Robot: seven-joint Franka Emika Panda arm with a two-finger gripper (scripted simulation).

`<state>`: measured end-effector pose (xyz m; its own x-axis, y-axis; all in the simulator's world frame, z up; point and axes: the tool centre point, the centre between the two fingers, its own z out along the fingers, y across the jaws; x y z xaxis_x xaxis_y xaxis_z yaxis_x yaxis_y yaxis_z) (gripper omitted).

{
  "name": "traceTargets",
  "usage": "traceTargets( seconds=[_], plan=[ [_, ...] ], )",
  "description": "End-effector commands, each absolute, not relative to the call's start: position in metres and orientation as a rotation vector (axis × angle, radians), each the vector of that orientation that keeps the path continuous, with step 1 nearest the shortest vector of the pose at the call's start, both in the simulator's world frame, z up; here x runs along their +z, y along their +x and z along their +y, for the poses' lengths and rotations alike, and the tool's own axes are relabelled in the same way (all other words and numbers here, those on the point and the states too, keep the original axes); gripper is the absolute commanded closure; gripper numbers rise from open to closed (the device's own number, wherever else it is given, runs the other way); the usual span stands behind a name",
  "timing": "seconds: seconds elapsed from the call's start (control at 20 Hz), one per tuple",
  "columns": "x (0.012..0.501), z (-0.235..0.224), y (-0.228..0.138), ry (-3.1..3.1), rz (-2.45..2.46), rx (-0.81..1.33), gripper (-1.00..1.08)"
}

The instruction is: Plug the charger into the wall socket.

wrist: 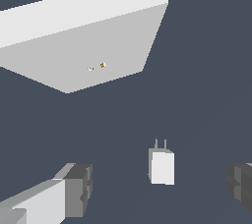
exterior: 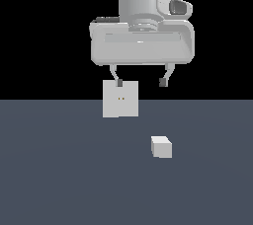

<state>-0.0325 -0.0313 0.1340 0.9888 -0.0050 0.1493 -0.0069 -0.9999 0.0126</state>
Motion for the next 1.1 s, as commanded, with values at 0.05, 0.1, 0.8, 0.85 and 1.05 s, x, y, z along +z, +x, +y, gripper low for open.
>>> traceTargets(
  seconds=[0.05, 0.1, 0.8, 0.85, 1.05],
  plan=[
    [0.124, -0.037, -0.040, 3.114, -0.025, 0.293, -0.92],
    [0.121, -0.038, -0.041, 3.112, -0.029, 0.310, -0.92],
    [0.080, -0.056, -0.061, 3.081, -0.084, 0.522, -0.92],
    [0.077, -0.057, -0.062, 3.080, -0.087, 0.533, -0.92],
    [0.070, -0.060, -0.064, 3.074, -0.096, 0.568, -0.92]
  ],
)
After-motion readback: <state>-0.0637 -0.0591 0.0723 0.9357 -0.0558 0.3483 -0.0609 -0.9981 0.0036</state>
